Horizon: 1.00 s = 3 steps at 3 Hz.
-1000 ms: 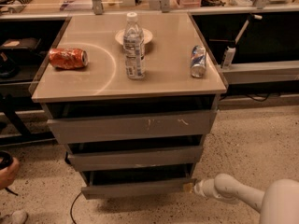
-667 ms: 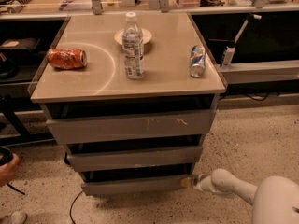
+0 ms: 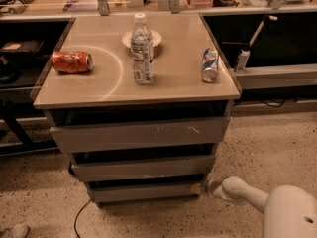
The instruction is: Close bottom drawer
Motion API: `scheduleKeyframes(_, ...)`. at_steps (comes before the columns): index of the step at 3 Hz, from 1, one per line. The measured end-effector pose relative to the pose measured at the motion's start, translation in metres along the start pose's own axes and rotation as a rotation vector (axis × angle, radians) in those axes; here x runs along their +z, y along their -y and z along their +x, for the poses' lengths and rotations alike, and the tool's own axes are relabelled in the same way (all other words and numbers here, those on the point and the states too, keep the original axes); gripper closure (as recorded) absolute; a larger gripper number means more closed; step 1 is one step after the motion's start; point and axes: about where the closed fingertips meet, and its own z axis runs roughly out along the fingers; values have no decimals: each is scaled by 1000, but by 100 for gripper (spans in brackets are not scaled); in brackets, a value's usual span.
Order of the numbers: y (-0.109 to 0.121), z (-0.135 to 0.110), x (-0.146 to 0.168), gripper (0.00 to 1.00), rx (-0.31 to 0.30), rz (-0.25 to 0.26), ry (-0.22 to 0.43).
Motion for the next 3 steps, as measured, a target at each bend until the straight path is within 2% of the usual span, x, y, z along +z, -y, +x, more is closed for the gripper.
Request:
scheduleKeyframes(1,14,23,-36,100,28,32,-51)
scheduleKeyframes(2,72,46,-144,100,148,190,-30)
scheduleKeyframes(3,127,78,-272,100,316,392,70)
